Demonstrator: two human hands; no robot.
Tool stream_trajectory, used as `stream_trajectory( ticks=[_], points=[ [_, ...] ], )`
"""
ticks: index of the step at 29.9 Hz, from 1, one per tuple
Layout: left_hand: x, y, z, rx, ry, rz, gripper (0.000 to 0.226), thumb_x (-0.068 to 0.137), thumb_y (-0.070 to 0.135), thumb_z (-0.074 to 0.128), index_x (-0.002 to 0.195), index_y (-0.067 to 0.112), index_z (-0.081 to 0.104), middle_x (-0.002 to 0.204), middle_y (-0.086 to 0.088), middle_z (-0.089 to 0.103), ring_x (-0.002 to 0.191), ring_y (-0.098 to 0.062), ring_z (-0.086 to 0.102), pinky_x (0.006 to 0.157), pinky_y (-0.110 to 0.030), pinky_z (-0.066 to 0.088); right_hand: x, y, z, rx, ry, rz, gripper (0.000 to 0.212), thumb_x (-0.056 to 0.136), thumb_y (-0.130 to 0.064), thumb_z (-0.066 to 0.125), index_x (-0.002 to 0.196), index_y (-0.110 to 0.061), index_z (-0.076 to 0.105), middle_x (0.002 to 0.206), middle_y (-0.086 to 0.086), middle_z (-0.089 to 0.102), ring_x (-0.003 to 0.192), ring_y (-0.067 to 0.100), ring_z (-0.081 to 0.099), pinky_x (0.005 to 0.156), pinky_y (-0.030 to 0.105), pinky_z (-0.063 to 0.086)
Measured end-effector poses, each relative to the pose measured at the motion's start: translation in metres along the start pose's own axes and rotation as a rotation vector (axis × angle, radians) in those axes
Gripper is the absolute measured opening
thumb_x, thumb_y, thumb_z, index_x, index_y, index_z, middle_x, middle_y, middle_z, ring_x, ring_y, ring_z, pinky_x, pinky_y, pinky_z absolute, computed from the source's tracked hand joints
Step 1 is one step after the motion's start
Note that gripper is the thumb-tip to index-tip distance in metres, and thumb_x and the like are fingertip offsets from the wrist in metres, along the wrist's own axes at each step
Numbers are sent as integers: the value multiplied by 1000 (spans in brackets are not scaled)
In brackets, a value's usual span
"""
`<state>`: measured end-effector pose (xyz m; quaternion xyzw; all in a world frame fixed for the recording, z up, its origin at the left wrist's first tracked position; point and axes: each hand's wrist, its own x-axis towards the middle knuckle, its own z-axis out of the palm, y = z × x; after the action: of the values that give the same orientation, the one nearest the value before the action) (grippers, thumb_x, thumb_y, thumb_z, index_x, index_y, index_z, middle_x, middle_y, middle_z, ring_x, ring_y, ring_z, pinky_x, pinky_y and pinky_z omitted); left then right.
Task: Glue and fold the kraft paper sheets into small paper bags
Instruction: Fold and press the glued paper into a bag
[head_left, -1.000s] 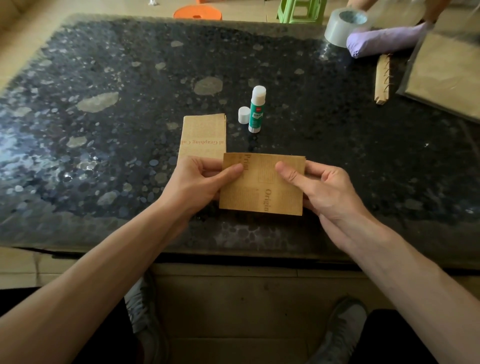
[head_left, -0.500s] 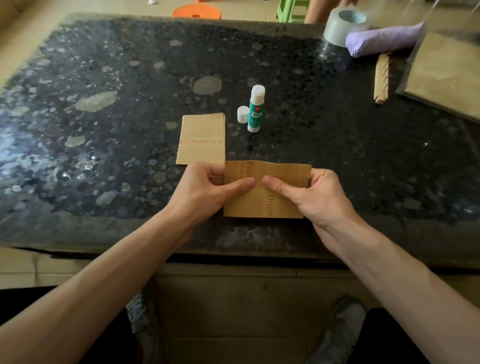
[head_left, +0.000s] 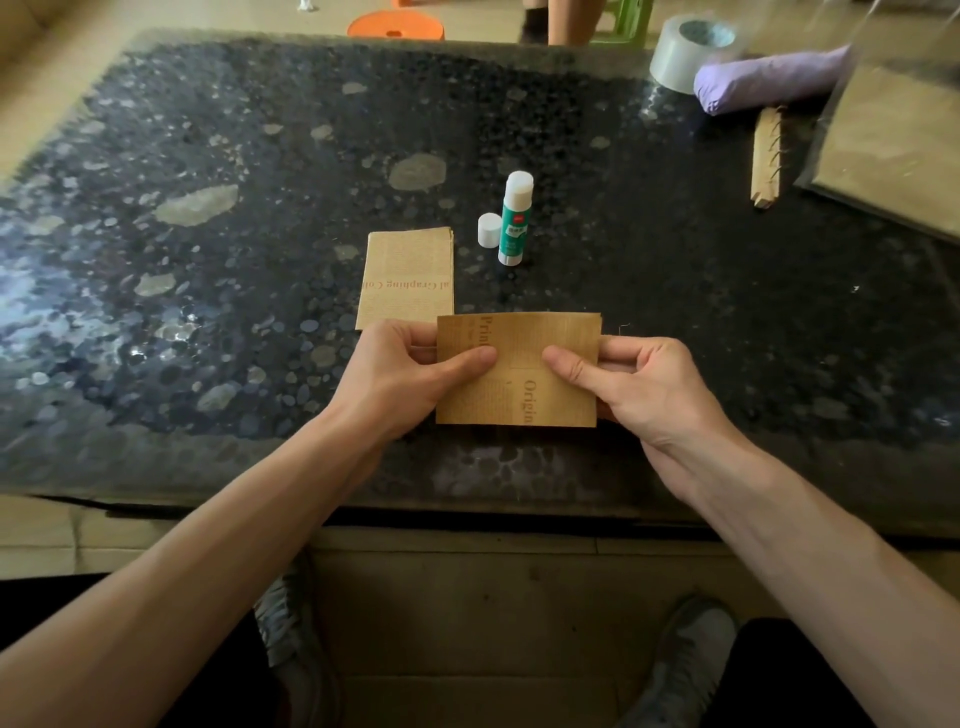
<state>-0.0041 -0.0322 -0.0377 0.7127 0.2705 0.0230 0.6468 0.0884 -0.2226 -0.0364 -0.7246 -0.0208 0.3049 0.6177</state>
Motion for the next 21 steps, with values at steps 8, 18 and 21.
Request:
stream_trajectory(
  ticks=[8, 18, 21],
  points=[
    [-2, 2, -4, -26, 16, -10, 21, 85, 24, 79, 104, 16, 78, 95, 4, 79, 90, -8, 76, 76, -23, 62, 2, -1, -4, -1, -3, 9, 26, 83, -26, 84, 107, -17, 77, 96, -2, 81, 92, 10, 78, 73, 24, 63],
    [-3, 4, -4, -102, -62, -50, 25, 88, 23, 76, 112, 13, 76, 101, 0, 79, 97, -13, 76, 83, -28, 62, 1, 1, -1, 56, 71, -16, 29, 82, -27, 84, 108, -17, 77, 98, -2, 81, 94, 10, 77, 87, 34, 62],
    [-2, 4, -4, -82, -46, -29, 25, 88, 22, 76, 111, 13, 76, 101, 0, 79, 95, -13, 76, 83, -29, 62, -2, 1, 3, 95, 1, 2, 39, 79, -31, 86, 115, -23, 73, 105, -4, 80, 100, 11, 76, 92, 36, 60]
  ],
)
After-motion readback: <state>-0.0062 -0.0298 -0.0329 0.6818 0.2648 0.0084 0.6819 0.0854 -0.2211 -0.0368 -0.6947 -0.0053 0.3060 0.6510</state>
